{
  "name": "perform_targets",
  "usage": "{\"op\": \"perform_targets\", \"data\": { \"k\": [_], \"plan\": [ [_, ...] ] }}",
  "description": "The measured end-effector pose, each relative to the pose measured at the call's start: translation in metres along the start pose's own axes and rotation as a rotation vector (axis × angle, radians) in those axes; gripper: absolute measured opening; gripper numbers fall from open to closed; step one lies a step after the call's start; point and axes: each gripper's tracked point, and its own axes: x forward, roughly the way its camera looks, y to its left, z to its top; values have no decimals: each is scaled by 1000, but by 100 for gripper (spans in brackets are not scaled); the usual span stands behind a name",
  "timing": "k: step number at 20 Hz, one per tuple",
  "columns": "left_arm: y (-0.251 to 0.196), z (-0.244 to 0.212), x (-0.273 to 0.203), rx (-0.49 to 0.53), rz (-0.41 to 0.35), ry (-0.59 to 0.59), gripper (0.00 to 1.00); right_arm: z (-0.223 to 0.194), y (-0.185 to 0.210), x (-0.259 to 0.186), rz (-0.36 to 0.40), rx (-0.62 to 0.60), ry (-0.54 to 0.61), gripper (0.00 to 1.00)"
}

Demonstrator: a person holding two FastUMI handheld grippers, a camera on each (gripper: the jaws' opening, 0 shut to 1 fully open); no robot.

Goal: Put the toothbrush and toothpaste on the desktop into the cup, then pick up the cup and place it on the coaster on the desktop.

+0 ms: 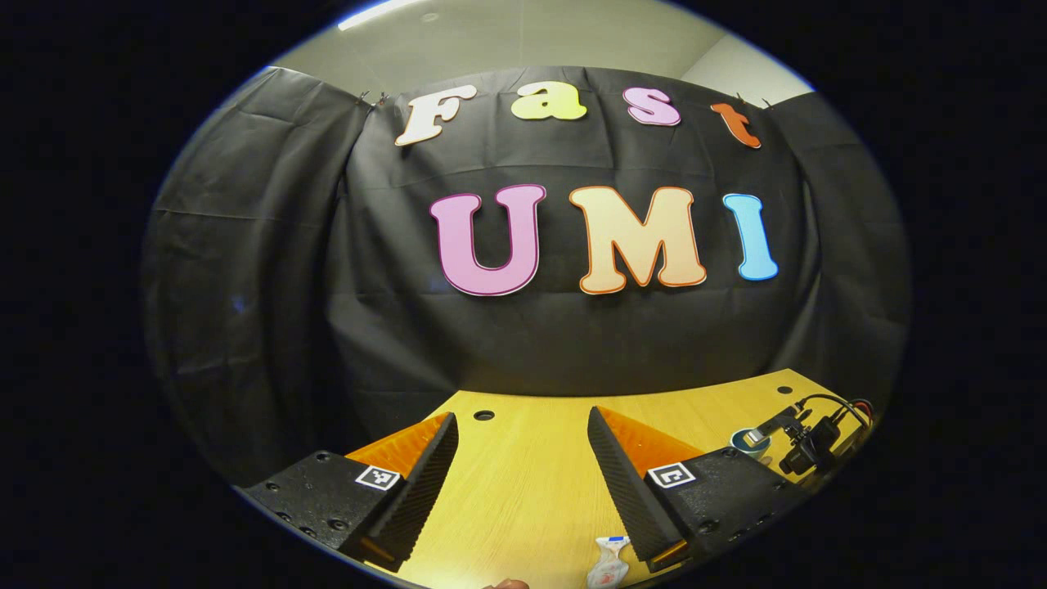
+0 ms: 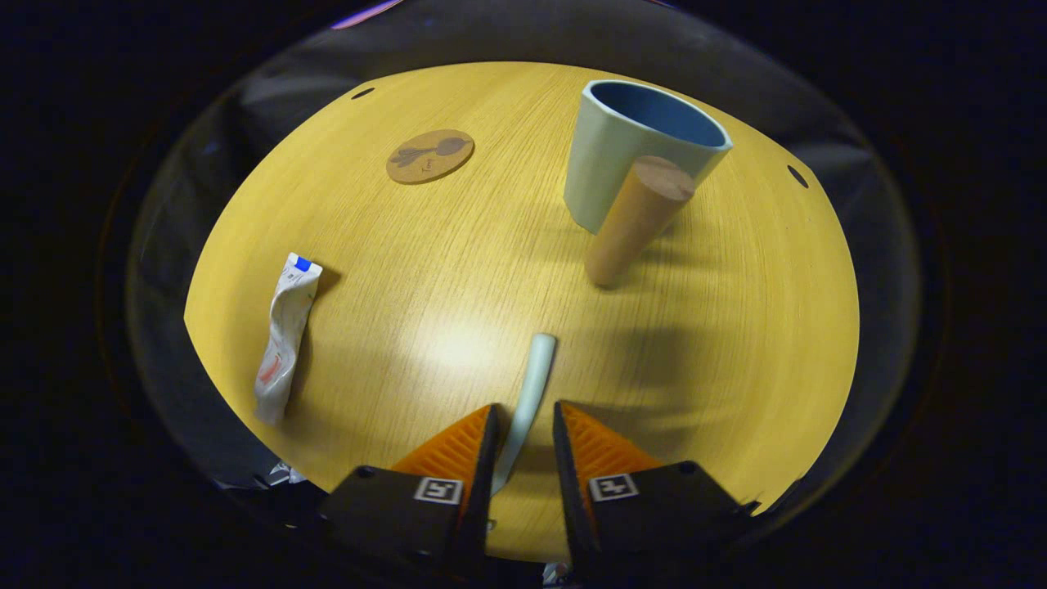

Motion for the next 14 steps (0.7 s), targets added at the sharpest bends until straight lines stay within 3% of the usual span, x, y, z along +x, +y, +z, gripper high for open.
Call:
{"op": "perform_targets", "data": {
  "k": [1,3,4,8,14],
  "plan": [
    [-3,-3,1,-1,-9,6,93,0,0,2,-1,-11,1,29],
    [-11,-12,3,-7,-39,28,94,0,0,0,12,-15,3,22],
    [-18,-20,4,-15,-62,48,93,-1,1,-1,21,-2,5,13],
    [-45,-54,5,-50,-158,144,94,0,0,0,31,7,-8,13],
    [-83,-135,-2,-83,-274,390,95,1,1,-1,20,4,-44,13]
  ]
}}
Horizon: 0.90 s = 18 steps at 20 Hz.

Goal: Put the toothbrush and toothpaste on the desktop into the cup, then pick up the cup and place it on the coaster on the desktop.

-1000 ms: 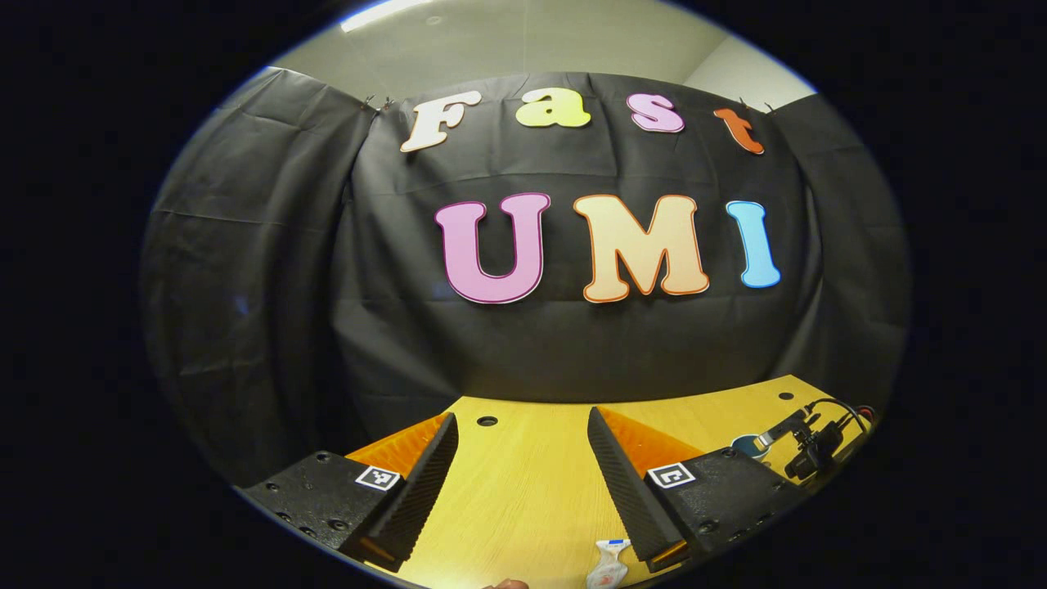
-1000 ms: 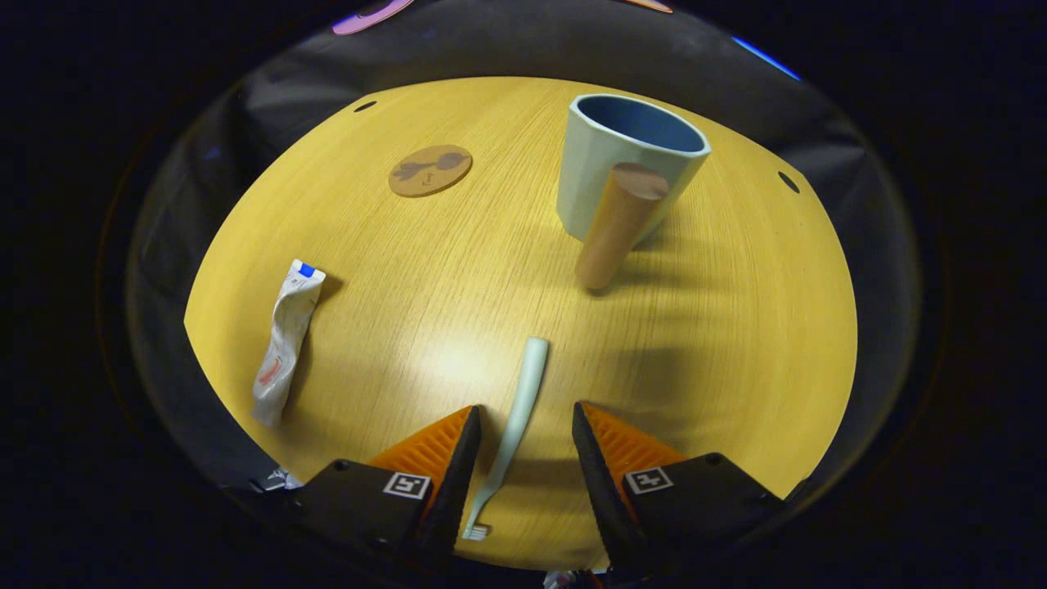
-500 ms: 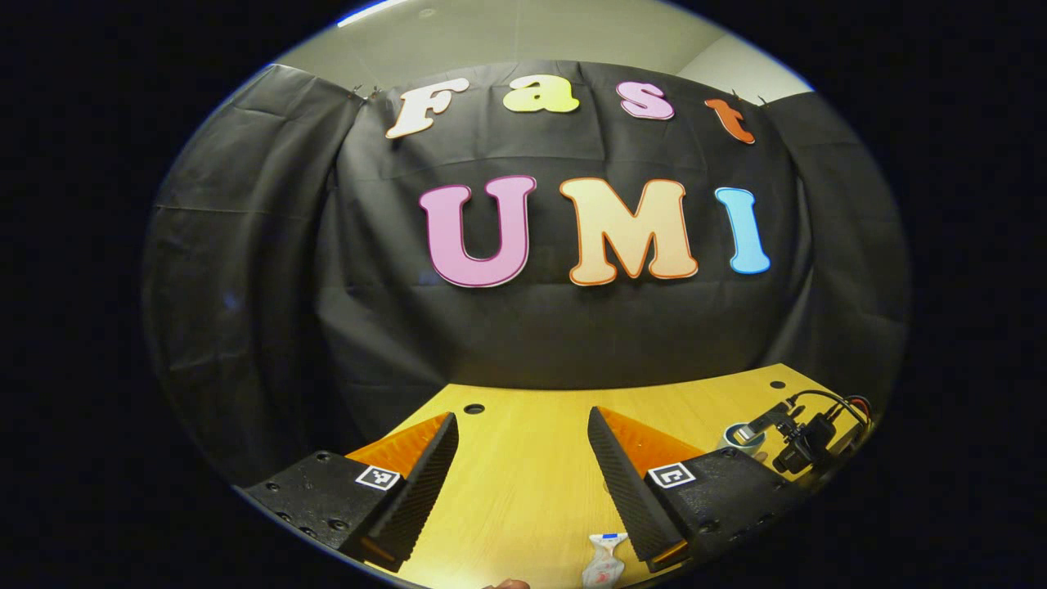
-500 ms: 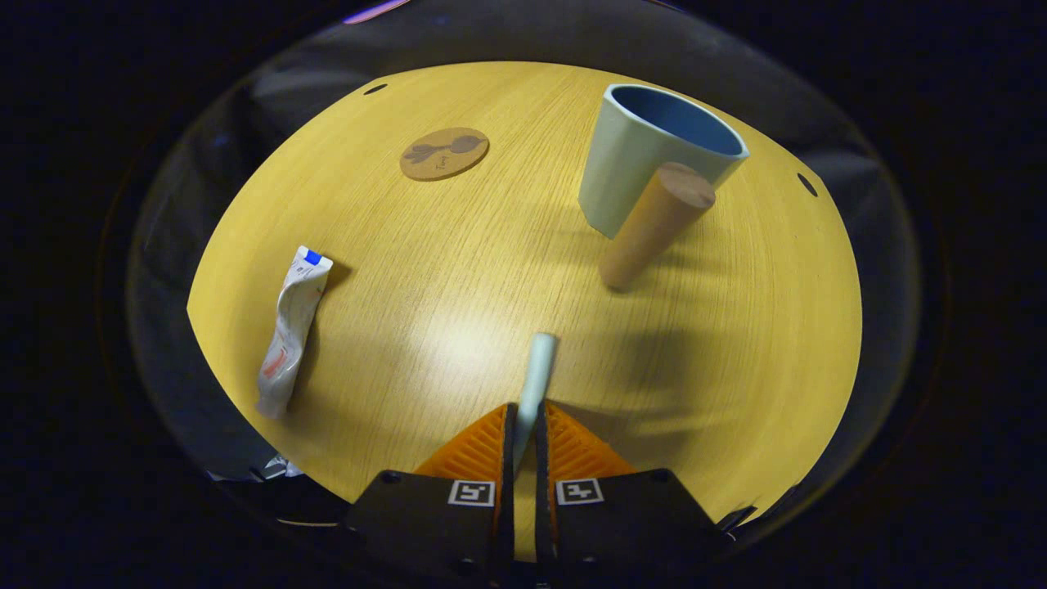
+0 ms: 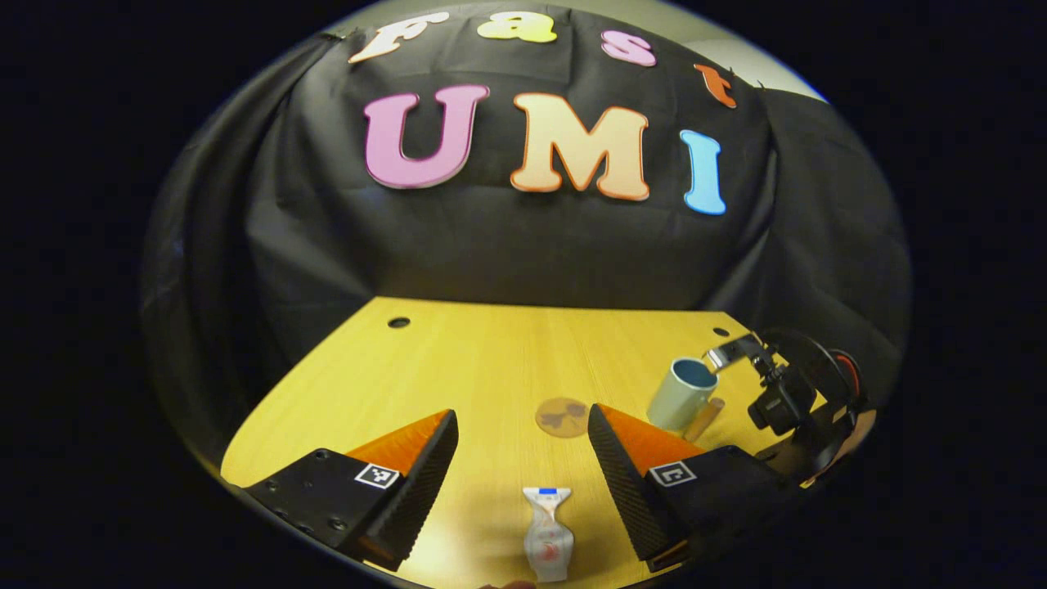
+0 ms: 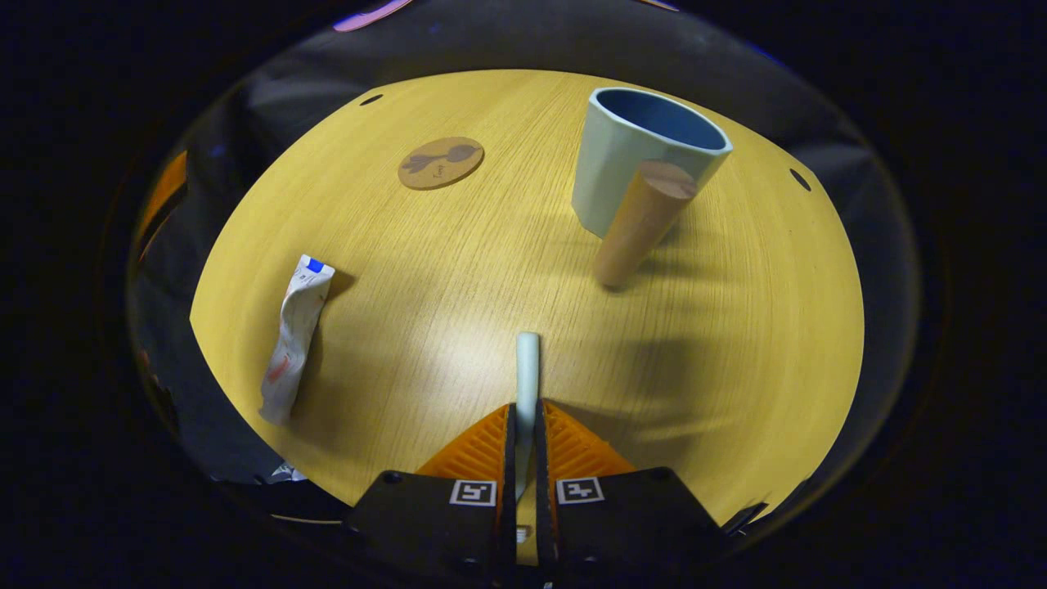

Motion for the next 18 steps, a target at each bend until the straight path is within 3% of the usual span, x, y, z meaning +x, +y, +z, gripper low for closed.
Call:
{"op": "perform_targets", "data": {
  "k": [5,11,18],
  "plan": [
    [-11,-65,10,5,-44,213,95,0,0,-1,1,0,-19,13],
    [-15,-122,19,3,-46,409,95,1,0,-1,5,-1,-33,13],
    [-4,-147,29,17,7,505,95,0,0,-1,15,-8,-51,12]
  ]
}}
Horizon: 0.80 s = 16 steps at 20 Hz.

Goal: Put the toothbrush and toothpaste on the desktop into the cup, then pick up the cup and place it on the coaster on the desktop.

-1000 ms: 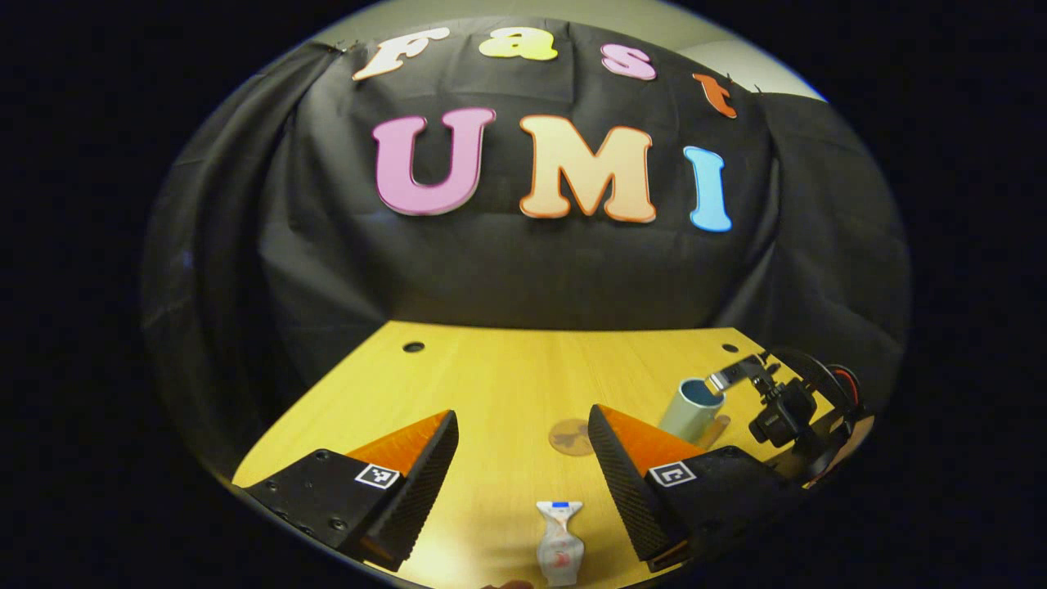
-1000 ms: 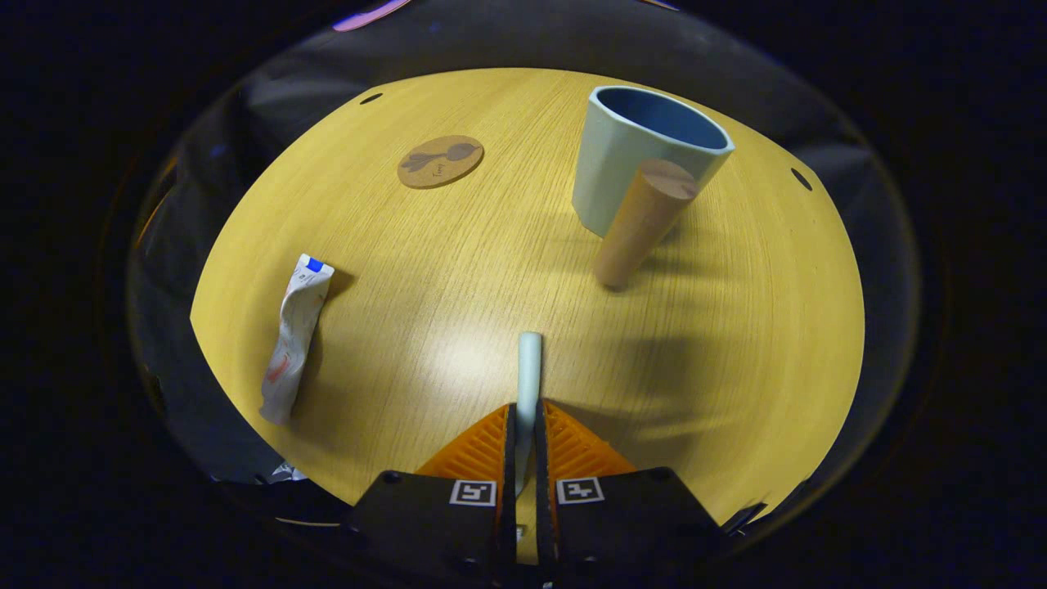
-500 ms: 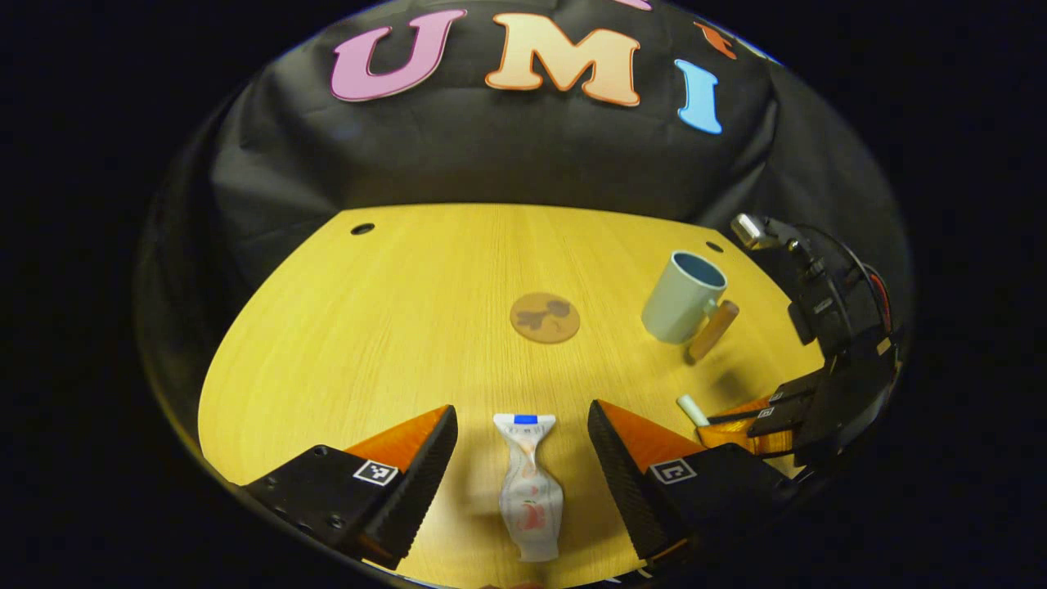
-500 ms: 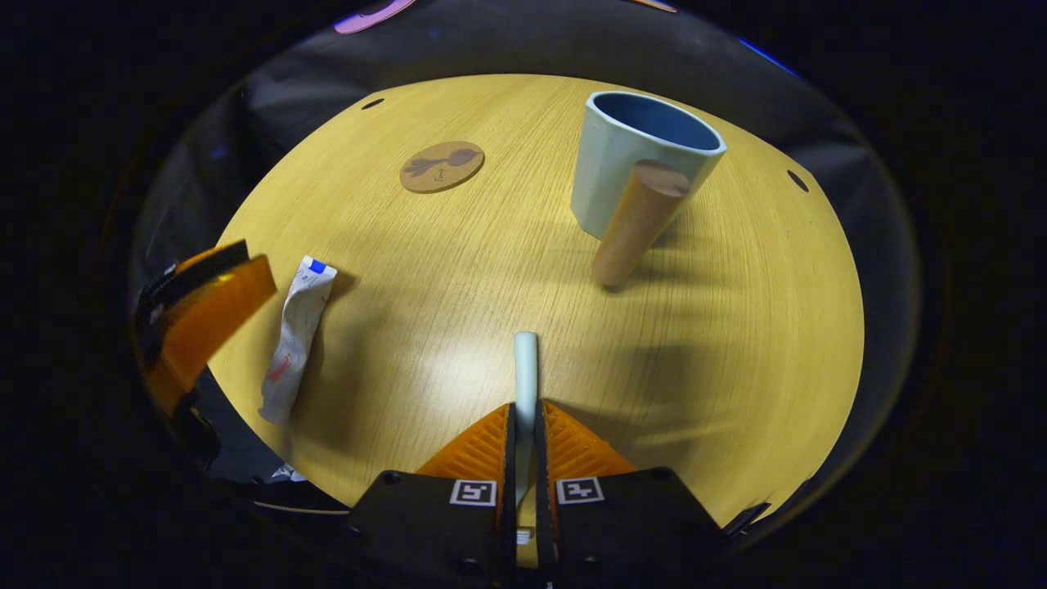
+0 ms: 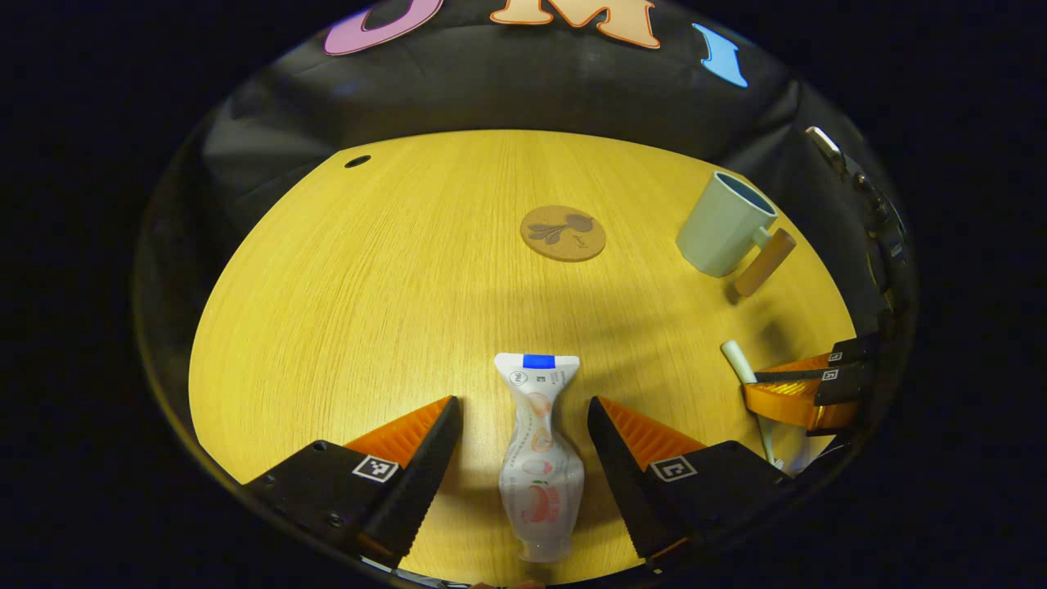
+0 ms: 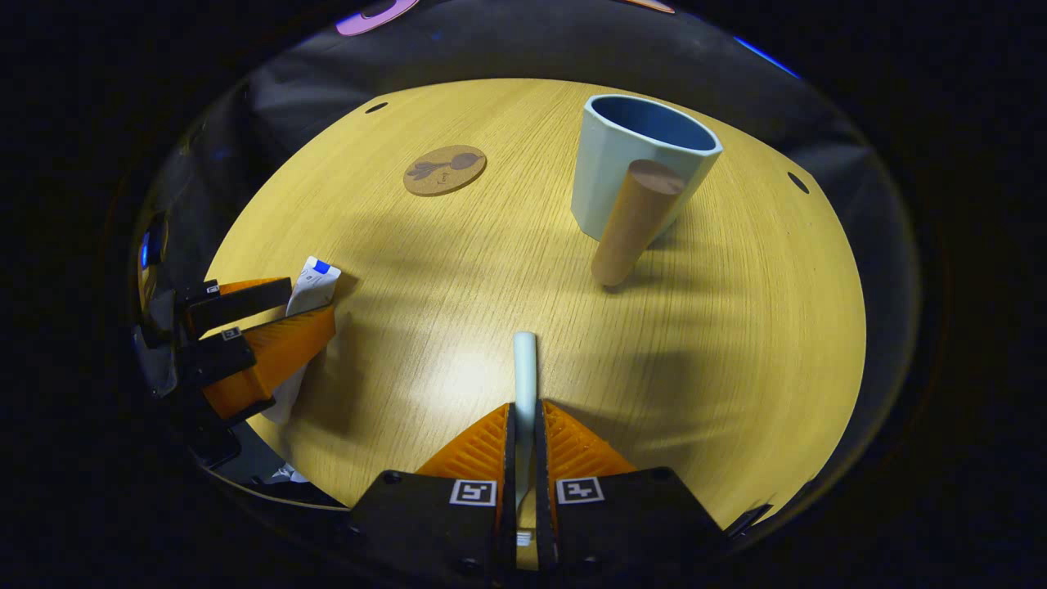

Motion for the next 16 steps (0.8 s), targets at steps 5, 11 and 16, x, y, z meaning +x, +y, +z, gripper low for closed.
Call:
{"op": "perform_targets", "data": {
  "k": [5,11,16],
  "plan": [
    [0,-1,4,17,35,22,85,1,0,0,9,-9,-2,12],
    [-1,3,5,-24,33,-4,27,1,0,0,19,-24,-5,12],
    [-2,6,6,-23,19,-28,6,1,0,1,24,-35,-5,13]
  ]
}}
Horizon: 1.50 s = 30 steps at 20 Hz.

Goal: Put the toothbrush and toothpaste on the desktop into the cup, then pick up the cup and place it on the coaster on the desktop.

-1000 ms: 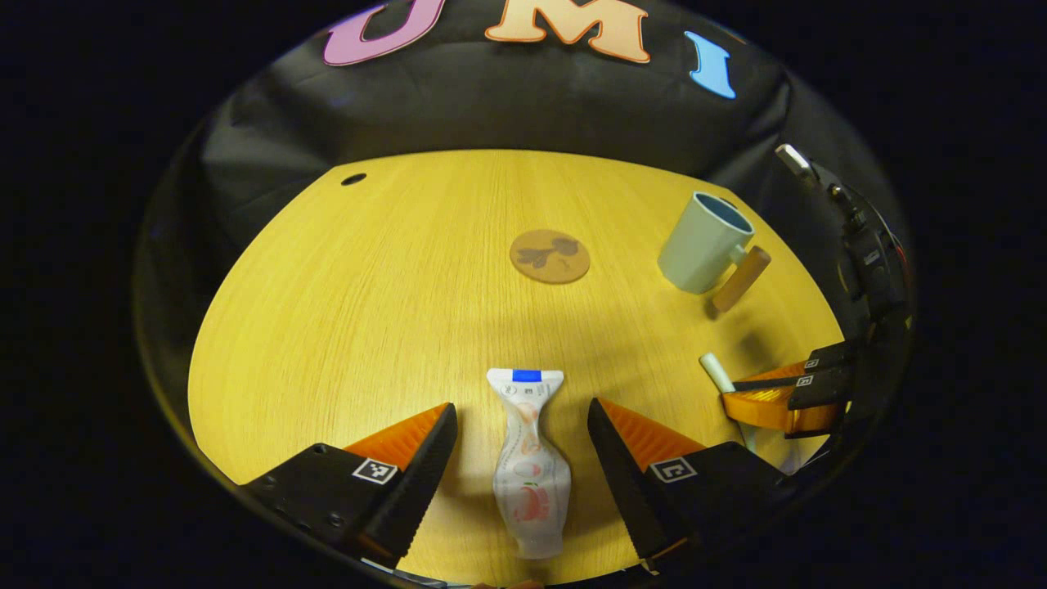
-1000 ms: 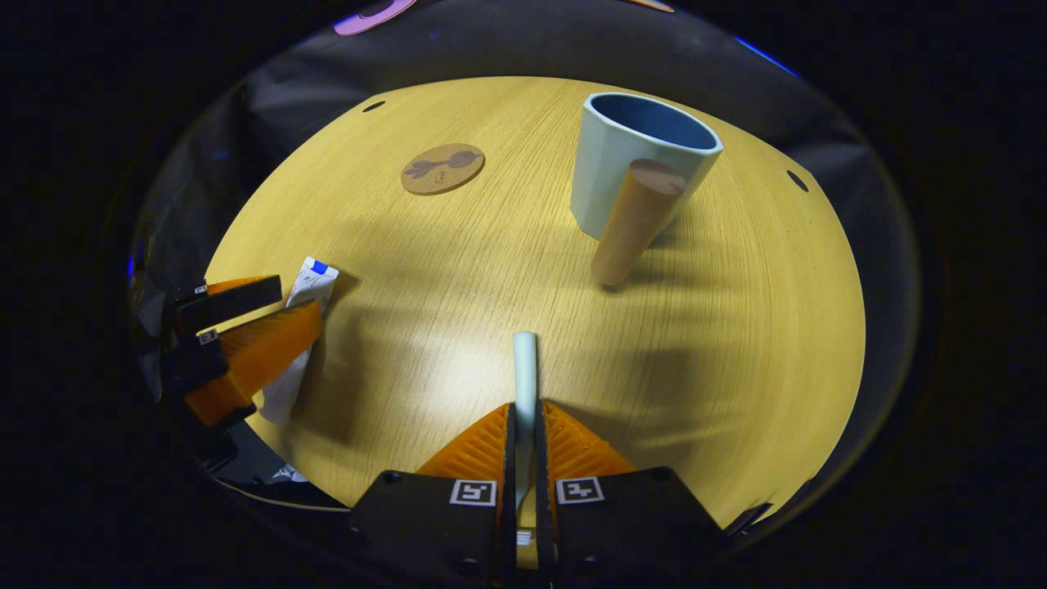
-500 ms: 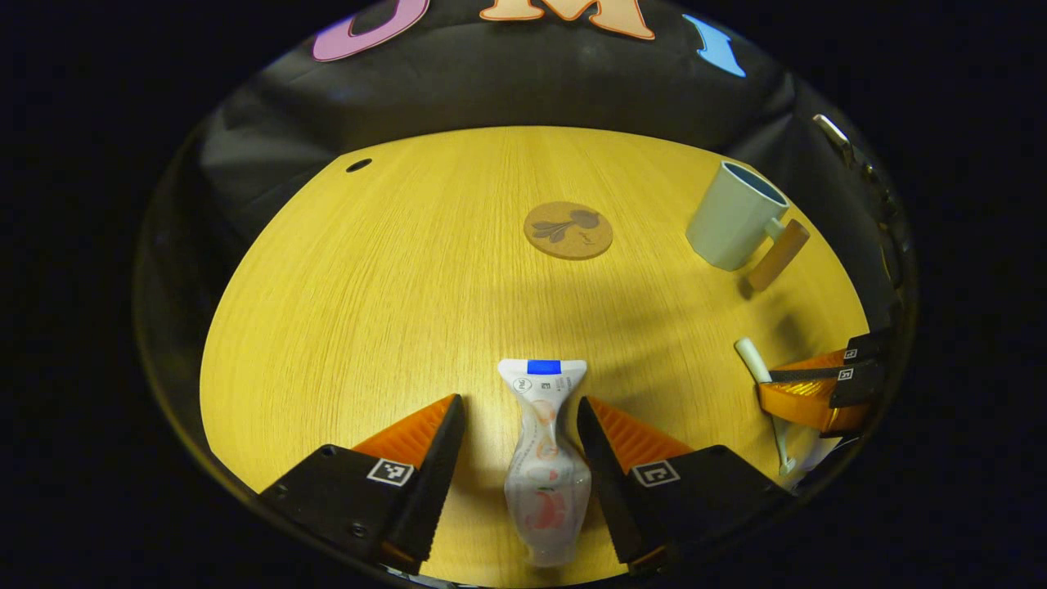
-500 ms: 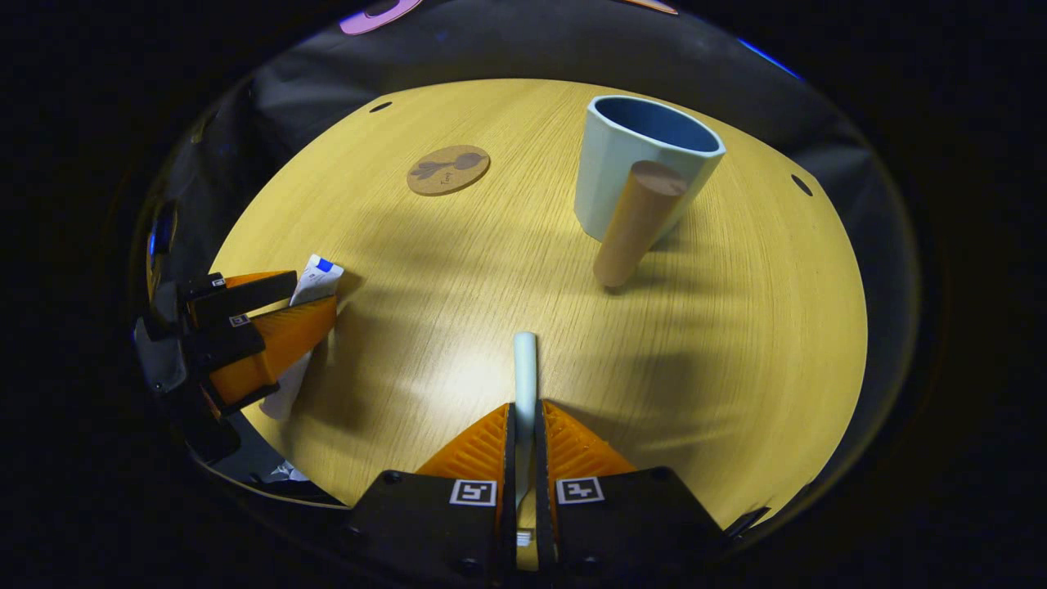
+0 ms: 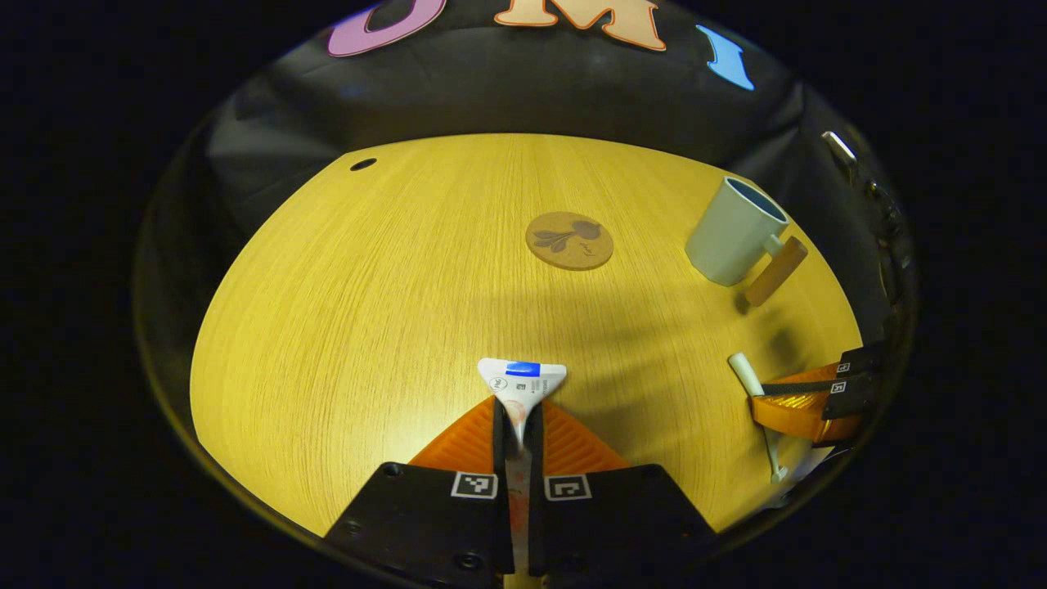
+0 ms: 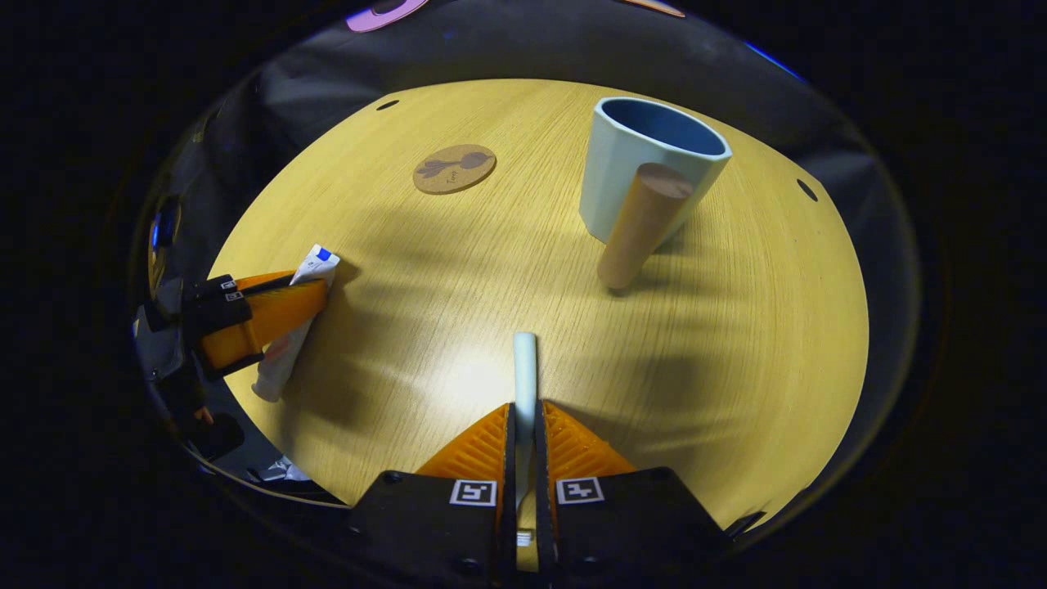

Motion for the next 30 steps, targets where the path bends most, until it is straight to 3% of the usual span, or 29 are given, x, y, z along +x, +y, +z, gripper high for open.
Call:
{"op": "perform_targets", "data": {
  "k": [4,7,16,24,30],
  "plan": [
    [-2,3,-1,23,-12,1,2,1,0,0,-2,-20,-5,12],
    [-12,6,-3,-15,-44,5,2,2,3,0,31,-18,-22,12],
    [-16,38,-37,-22,-94,-136,1,23,6,-6,81,29,-122,12],
    [-15,73,-91,-26,-135,-350,1,69,4,-41,117,61,-265,12],
    [-12,72,-104,-20,-155,-385,0,136,-9,-80,123,87,-431,7]
  ]
}}
